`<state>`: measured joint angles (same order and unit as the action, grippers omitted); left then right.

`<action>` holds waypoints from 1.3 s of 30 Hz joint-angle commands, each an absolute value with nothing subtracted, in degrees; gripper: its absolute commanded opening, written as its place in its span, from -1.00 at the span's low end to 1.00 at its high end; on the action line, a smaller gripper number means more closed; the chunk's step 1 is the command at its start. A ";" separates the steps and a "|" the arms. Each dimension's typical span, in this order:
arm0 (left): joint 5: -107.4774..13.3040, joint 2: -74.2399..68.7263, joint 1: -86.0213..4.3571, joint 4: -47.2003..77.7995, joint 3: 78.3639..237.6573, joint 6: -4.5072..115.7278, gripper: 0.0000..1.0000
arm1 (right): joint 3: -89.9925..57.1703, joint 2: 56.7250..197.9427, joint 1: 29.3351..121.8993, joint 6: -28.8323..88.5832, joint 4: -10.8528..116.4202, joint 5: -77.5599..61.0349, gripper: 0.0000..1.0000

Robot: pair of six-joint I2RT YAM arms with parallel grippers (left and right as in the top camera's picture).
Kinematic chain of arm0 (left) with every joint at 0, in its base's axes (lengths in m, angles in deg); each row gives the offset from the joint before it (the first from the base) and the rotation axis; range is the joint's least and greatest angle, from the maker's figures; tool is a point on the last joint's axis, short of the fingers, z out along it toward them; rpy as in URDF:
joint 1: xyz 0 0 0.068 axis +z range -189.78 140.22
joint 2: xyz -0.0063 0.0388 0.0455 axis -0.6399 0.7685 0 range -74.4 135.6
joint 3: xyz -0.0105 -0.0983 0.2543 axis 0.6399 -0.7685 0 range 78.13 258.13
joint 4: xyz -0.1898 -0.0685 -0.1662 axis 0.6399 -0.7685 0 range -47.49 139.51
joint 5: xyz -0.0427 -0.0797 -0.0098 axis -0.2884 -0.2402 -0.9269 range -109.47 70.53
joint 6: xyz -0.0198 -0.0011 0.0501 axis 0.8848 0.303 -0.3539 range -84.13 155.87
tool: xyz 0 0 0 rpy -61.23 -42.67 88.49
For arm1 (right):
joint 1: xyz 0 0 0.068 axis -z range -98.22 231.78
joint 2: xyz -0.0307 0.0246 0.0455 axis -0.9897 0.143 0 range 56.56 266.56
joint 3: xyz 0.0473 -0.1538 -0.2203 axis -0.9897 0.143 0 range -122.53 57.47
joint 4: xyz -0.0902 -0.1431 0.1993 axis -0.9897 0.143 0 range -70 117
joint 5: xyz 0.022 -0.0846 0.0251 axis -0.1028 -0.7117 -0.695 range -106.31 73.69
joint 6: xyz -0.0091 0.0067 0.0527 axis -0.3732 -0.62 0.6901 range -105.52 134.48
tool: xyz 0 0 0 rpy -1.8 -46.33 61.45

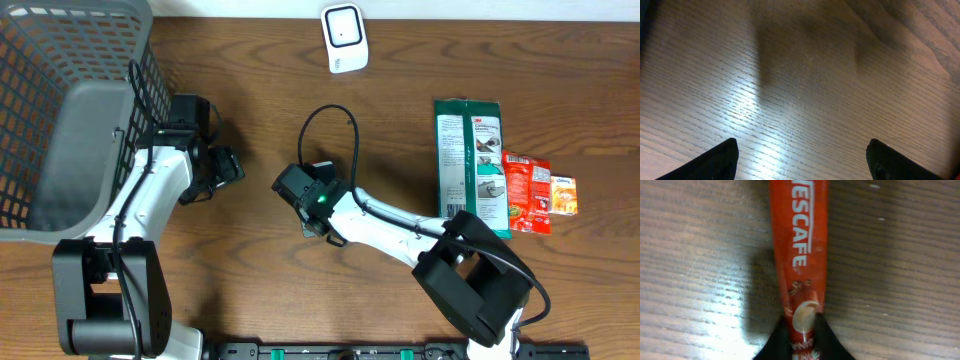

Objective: Scan the item barcode

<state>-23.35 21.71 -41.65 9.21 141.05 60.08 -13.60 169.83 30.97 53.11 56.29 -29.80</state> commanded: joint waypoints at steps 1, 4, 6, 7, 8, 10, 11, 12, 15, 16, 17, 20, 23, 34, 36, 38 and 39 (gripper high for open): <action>-22.43 21.82 -41.19 9.06 140.87 60.60 0.65 | -12.29 170.03 31.08 53.57 56.64 -30.22 -0.98; -22.41 21.82 -41.19 9.06 140.87 60.60 0.65 | -12.71 168.89 32.37 53.37 58.15 -29.91 -0.98; -22.41 21.82 -41.19 9.06 140.87 60.60 0.65 | -12.95 166.36 34.01 52.30 59.72 -28.21 -0.98; -22.43 21.82 -41.19 9.06 140.87 60.60 0.65 | -12.95 164.83 35.04 50.22 60.07 -26.35 -0.98; -22.43 21.82 -41.19 9.06 140.87 60.60 0.65 | -12.95 163.34 36.15 47.38 60.16 -23.92 -0.98; -22.43 21.82 -41.19 9.06 140.87 60.60 0.65 | -12.95 160.83 38.34 42.25 60.34 -18.44 -0.98; -22.41 21.82 -41.19 9.06 140.87 60.60 0.65 | -12.95 159.32 39.87 39.34 60.53 -14.50 -0.98; -22.41 21.82 -41.19 9.06 140.87 60.60 0.65 | -12.95 158.05 41.55 36.65 60.73 -10.61 -0.98; -22.43 21.82 -41.19 9.06 140.87 60.60 0.66 | -12.95 155.47 46.91 29.90 61.58 0.62 -0.98; -22.41 21.82 -41.19 9.06 140.87 60.60 0.66 | -12.95 154.99 48.85 27.73 61.97 4.51 -0.98; -22.43 21.82 -41.19 9.06 140.87 60.60 0.65 | -12.95 154.84 50.91 25.59 62.32 8.53 -0.98; -22.41 21.82 -41.19 9.06 140.87 60.60 0.65 | -12.55 155.15 57.18 19.80 63.33 20.32 -0.98; -22.41 21.82 -41.19 9.06 140.87 60.60 0.65 | -10.76 155.26 61.99 16.32 63.05 29.19 -0.98; -22.43 21.82 -41.19 9.06 140.87 60.60 0.66 | -3.79 155.26 69.75 -2.41 62.87 61.60 -0.84; -22.41 21.82 -41.19 9.06 140.87 60.60 0.66 | -3.75 155.26 69.88 -2.56 62.83 64.25 -0.83; -22.43 21.82 -41.19 9.06 140.87 60.60 0.66 | -3.75 155.26 69.90 -2.54 62.59 67.85 -0.84; -22.41 21.82 -41.19 9.06 140.87 60.60 0.65 | -3.75 155.26 69.90 -2.54 62.41 69.43 -0.87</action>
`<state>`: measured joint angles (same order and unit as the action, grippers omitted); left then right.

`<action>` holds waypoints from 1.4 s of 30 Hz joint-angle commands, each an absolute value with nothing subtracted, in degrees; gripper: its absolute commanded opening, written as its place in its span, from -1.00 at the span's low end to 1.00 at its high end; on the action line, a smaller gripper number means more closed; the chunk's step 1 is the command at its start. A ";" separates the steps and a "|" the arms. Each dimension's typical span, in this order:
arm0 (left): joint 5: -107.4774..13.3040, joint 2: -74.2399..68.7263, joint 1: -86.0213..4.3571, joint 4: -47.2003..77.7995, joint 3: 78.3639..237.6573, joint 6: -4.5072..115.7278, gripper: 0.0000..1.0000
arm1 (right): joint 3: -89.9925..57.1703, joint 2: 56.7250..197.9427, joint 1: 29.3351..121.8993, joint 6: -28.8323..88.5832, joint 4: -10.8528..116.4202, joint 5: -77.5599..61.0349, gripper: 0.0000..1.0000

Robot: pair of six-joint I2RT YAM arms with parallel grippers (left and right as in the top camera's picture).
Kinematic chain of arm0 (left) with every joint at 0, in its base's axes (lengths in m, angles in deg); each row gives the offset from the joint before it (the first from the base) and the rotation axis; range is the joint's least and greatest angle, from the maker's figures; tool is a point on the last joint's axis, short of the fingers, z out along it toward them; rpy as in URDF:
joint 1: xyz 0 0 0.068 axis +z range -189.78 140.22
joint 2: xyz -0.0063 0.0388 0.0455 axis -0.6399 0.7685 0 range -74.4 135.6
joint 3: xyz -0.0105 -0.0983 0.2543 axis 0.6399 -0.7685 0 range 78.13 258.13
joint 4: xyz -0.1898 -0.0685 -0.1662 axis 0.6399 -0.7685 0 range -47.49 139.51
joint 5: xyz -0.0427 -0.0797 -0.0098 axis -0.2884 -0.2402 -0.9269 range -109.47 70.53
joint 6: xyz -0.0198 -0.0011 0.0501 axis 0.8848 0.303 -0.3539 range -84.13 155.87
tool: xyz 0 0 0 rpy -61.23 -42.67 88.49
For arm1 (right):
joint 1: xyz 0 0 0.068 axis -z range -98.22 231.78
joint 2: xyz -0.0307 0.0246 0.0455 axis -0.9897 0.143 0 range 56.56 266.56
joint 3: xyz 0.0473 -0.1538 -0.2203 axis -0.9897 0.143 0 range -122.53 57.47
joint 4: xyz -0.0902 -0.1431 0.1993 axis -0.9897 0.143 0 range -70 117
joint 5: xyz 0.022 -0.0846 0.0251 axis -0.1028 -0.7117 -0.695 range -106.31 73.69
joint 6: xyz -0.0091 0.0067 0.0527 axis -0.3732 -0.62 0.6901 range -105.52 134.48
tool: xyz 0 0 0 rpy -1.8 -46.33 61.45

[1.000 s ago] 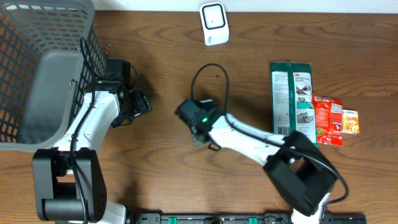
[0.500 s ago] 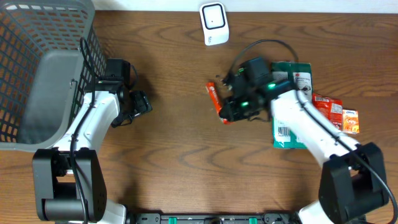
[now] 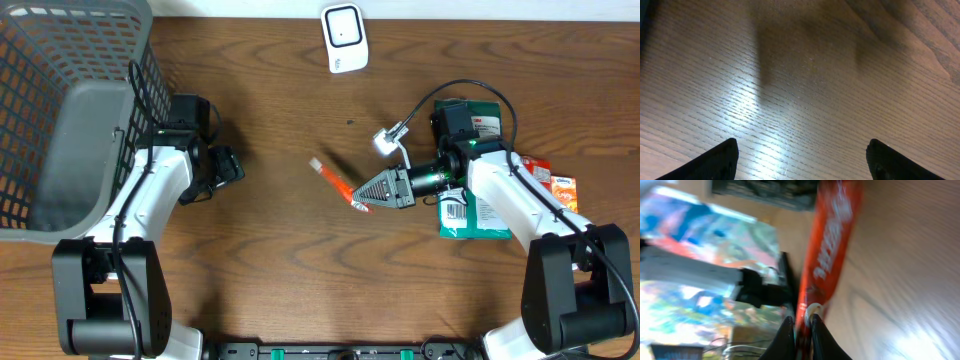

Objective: Scan the item barcode

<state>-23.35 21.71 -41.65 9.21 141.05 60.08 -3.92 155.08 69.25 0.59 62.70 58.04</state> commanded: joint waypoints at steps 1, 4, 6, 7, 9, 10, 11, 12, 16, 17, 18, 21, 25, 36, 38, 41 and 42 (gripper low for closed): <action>-22.41 21.82 -41.19 9.06 140.87 60.60 0.66 | -3.75 155.26 69.90 -2.52 62.24 70.50 -0.89; -22.43 21.82 -41.19 9.06 140.87 60.60 0.66 | -3.75 155.26 69.90 -2.52 61.69 71.24 -0.97; -22.43 21.82 -41.19 9.06 140.87 60.60 0.65 | -3.75 155.26 69.90 -2.49 61.76 68.99 -0.98; -22.43 21.82 -41.19 9.06 140.87 60.60 0.65 | -3.75 155.26 69.90 -2.47 61.78 67.02 -0.97; -22.43 21.82 -41.19 9.06 140.87 60.60 0.66 | -3.75 155.26 69.68 -0.59 62.00 56.58 -0.90; -22.43 21.82 -41.19 9.06 140.87 60.60 0.65 | -3.75 155.26 69.33 0.52 62.02 52.71 -0.83; -22.43 21.82 -41.19 9.06 140.87 60.60 0.66 | -3.75 155.26 68.83 2.07 61.97 48.18 -0.78; -22.41 21.82 -41.19 9.06 140.87 60.60 0.66 | -3.75 155.26 68.20 3.65 61.82 44.53 -0.71; -22.41 21.82 -41.19 9.06 140.87 60.60 0.65 | -3.75 155.26 64.13 10.23 59.40 33.93 -0.42; -22.41 21.82 -41.19 9.06 140.87 60.60 0.65 | -3.75 155.26 63.08 11.49 59.02 31.81 -0.37; -22.41 21.82 -41.19 9.06 140.87 60.60 0.66 | -3.75 155.26 61.84 12.37 58.76 29.45 -0.32; -22.41 21.82 -41.19 9.06 140.87 60.60 0.66 | -3.75 155.26 57.31 12.78 58.76 22.15 -0.22; -22.43 21.82 -41.19 9.08 140.87 60.65 0.66 | -3.75 155.26 49.33 16.70 56.86 8.84 -0.09; -22.43 21.82 -41.19 11.40 140.87 60.63 0.66 | -3.75 157.90 36.18 17.02 49.14 -2.53 -0.18; -22.43 21.82 -41.19 11.40 140.87 60.63 0.66 | -3.75 159.02 35.00 17.02 48.03 -2.53 -0.20; -22.43 21.82 -41.19 11.42 140.87 60.63 0.65 | -3.75 160.13 34.43 17.00 47.46 -2.61 -0.16; -22.48 21.82 -41.19 11.73 140.87 60.67 0.66 | -3.81 160.20 34.49 17.00 47.81 -2.77 -0.14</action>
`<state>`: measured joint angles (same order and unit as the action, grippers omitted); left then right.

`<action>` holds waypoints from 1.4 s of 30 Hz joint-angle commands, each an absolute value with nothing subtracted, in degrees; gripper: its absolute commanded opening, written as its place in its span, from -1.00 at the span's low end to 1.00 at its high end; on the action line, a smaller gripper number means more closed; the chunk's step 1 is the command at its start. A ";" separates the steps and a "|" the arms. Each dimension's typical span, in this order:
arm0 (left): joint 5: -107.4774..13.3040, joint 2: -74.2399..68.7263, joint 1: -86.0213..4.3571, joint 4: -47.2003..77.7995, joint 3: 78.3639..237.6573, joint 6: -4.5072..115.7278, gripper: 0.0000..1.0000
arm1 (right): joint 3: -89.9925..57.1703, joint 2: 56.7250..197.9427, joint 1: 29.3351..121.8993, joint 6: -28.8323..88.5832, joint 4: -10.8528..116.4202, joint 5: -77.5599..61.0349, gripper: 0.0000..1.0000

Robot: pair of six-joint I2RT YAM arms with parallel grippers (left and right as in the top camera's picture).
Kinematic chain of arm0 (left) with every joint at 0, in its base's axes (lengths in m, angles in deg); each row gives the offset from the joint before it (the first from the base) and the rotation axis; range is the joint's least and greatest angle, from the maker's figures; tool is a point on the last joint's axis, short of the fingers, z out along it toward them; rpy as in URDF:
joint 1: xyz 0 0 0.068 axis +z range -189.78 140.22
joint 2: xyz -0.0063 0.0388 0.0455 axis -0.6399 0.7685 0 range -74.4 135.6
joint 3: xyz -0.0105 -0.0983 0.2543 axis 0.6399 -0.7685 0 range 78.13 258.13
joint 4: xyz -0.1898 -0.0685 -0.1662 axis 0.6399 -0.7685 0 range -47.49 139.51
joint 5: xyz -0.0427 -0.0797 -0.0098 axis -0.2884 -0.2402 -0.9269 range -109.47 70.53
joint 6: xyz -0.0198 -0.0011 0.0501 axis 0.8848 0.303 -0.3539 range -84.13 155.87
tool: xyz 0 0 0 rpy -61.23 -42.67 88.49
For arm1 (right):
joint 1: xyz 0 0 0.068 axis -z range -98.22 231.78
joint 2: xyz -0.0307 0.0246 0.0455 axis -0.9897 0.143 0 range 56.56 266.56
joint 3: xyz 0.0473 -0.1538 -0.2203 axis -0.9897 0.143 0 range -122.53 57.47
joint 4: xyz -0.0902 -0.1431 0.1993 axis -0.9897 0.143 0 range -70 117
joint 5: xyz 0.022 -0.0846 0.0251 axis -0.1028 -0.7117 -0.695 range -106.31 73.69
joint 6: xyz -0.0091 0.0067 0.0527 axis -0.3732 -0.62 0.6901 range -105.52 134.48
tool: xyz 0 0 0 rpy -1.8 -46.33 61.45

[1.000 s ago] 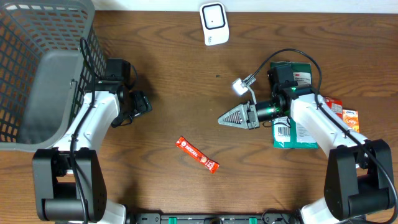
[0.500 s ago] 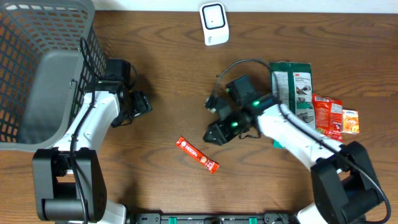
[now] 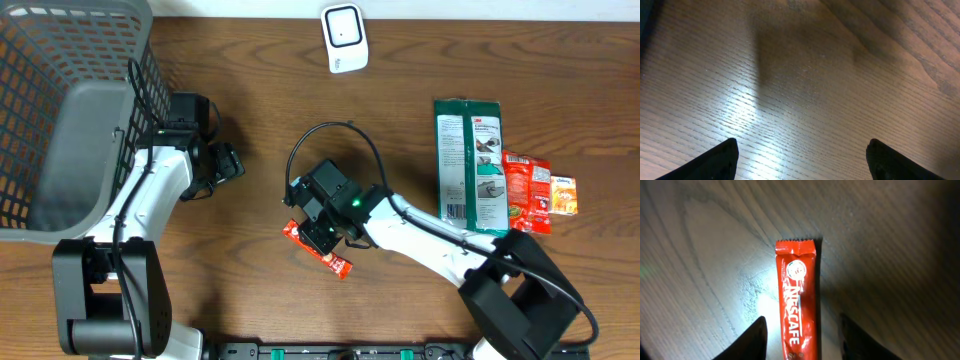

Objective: Scan the item barcode

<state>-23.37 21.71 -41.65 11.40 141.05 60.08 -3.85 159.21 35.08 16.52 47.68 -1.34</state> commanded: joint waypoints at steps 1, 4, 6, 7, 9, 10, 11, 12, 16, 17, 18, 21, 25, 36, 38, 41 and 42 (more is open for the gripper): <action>-22.48 21.82 -41.19 12.01 140.87 60.67 0.65 | -4.14 160.11 34.78 17.02 48.62 -2.72 -0.13; -23.42 21.82 -41.19 12.25 140.87 60.69 0.66 | -6.52 158.91 36.29 17.07 53.87 -2.70 -0.22; -32.97 21.82 -41.19 9.87 140.87 60.60 0.65 | -8.16 157.25 38.23 17.92 59.24 -1.96 -0.21; -36.53 21.82 -41.21 9.91 140.87 60.56 0.66 | -8.47 156.72 39.13 17.92 61.25 -0.86 -0.21; -42.80 21.82 -41.78 9.91 140.85 57.00 0.46 | -8.49 156.02 41.14 17.90 64.73 1.47 -0.17; -45.58 21.82 -42.46 9.91 140.87 54.57 0.22 | -8.47 155.87 42.43 17.90 66.70 2.98 -0.17; -47.31 21.82 -43.38 9.89 140.87 53.37 0.01 | -8.47 155.89 43.54 17.85 68.40 4.51 -0.17; -47.61 21.82 -44.32 9.74 140.85 53.28 -0.17 | -8.42 155.91 44.74 17.79 69.97 6.09 -0.16; -47.48 21.82 -50.57 9.76 140.55 53.28 -0.85 | -8.25 156.02 50.36 14.38 75.37 12.91 -0.11; -47.33 21.82 -51.99 9.72 140.44 53.28 -0.85 | -8.20 156.02 51.59 13.85 76.03 14.00 -0.10; -47.31 21.82 -53.74 9.72 140.24 53.28 -0.85 | -8.07 156.02 52.96 13.26 76.40 15.40 -0.09; -47.00 21.84 -58.13 9.23 139.65 53.83 -0.85 | -6.06 156.02 56.81 12.52 75.44 19.88 -0.08; -42.39 21.84 -60.43 7.81 138.27 57.46 -0.85 | -2.06 156.04 57.84 12.28 71.68 23.38 -0.10; -38.04 21.84 -61.52 11.00 131.72 59.58 -0.85 | 11.60 156.04 56.92 25.46 52.25 27.38 -0.22; -38.06 21.84 -61.52 11.49 130.54 59.62 -0.85 | 12.67 156.04 56.53 26.29 50.59 28.42 -0.21; -38.26 21.84 -61.52 12.14 128.88 59.58 -0.85 | 13.24 156.04 55.65 26.49 50.24 29.28 -0.21; -38.26 21.84 -61.52 12.34 128.53 59.58 -0.85 | 13.30 156.04 55.34 26.49 50.26 29.28 -0.21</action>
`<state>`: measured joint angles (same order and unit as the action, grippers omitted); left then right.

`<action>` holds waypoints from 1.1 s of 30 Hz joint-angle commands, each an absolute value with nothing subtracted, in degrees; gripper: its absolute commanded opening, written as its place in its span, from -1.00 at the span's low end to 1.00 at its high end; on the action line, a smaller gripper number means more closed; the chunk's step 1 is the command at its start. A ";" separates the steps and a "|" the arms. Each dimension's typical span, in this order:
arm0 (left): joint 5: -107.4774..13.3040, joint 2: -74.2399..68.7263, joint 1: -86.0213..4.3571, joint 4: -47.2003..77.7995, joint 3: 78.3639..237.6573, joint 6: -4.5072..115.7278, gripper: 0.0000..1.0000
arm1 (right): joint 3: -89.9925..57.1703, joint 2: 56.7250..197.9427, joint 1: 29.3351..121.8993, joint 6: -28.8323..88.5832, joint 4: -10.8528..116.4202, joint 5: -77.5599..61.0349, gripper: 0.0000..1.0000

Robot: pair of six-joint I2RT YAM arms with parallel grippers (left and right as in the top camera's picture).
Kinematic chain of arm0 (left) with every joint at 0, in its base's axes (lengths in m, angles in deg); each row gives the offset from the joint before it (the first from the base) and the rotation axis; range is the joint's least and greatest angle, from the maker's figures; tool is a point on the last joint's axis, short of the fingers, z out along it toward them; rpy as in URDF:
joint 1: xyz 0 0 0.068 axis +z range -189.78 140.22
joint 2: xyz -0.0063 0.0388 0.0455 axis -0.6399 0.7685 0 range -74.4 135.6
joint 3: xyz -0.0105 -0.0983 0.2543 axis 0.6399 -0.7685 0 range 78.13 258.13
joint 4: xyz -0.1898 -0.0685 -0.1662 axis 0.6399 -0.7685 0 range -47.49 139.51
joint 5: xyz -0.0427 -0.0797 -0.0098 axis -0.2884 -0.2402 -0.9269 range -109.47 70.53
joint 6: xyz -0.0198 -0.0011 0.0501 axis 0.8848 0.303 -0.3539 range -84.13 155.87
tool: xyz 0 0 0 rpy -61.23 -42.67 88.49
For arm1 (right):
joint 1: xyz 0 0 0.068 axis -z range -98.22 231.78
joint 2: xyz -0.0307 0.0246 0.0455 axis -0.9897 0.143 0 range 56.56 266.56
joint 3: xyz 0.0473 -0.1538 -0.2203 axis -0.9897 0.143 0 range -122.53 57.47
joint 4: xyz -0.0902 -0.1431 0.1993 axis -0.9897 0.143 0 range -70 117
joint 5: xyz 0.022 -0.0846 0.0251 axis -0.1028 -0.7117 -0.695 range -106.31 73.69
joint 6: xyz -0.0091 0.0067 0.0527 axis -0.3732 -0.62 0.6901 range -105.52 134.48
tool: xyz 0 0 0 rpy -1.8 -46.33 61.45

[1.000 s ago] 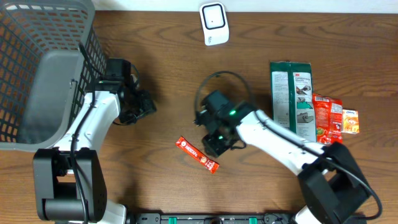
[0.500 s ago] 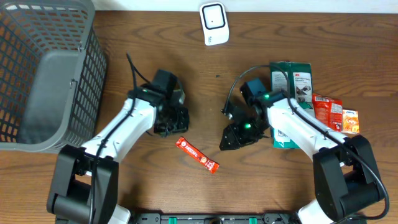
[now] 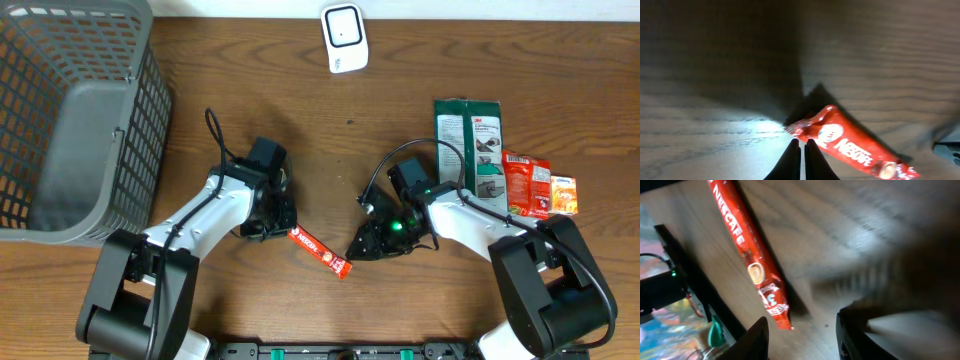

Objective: Scan the item barcode

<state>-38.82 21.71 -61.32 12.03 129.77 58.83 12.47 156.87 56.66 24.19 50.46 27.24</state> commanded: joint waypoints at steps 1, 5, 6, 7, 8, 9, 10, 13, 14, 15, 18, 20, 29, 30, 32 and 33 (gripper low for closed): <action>-38.23 21.84 -61.52 12.58 128.18 59.56 -0.85 | 13.35 156.04 54.95 26.49 50.28 29.28 -0.21; -38.28 21.84 -61.52 14.55 127.28 59.60 -0.84 | 13.35 156.04 53.20 27.73 49.98 29.23 -0.26; -38.30 21.84 -61.52 14.92 127.08 59.60 -0.84 | 13.35 156.04 52.85 28.02 49.95 29.25 -0.29; -38.28 21.84 -61.52 15.11 126.91 59.60 -0.83 | 13.35 156.04 52.44 28.24 49.93 29.25 -0.31; -38.30 21.84 -61.52 15.18 126.71 59.62 -0.84 | 13.35 156.04 52.04 28.48 49.93 29.21 -0.35; -38.30 21.84 -61.52 15.18 126.58 59.75 -0.83 | 13.35 156.04 51.76 28.65 49.95 29.23 -0.36; -38.32 21.84 -61.52 15.42 126.36 59.80 -0.83 | 13.35 156.04 51.52 28.67 49.95 29.23 -0.37; -39.98 21.84 -61.52 17.08 125.40 59.80 -0.79 | 13.35 156.04 50.73 29.26 49.56 29.21 -0.37; -40.77 21.84 -61.52 17.52 125.18 59.80 -0.80 | 13.35 156.04 50.54 29.26 49.43 29.19 -0.37; -41.93 21.84 -61.52 17.96 124.96 59.80 -0.80 | 13.35 156.04 50.30 29.26 49.14 29.10 -0.37; -43.15 21.84 -61.52 18.94 124.74 59.82 -0.79 | 13.35 156.04 49.64 29.88 48.45 28.14 -0.37; -43.07 21.84 -61.52 19.38 124.74 59.82 -0.78 | 13.35 156.04 48.96 30.77 47.68 27.13 -0.37; -43.04 21.84 -61.52 19.66 124.74 60.01 -0.77 | 13.35 156.04 45.92 32.54 46.54 24.12 -0.44; -43.04 21.84 -61.52 19.66 124.74 60.01 -0.77 | 13.35 156.04 45.66 32.70 46.52 24.05 -0.49; -43.04 21.84 -61.52 19.68 124.74 60.01 -0.77 | 13.35 156.04 45.57 32.70 46.54 24.05 -0.53; -43.04 21.84 -61.52 19.73 124.74 60.01 -0.77 | 13.35 156.04 45.55 32.70 46.54 24.05 -0.55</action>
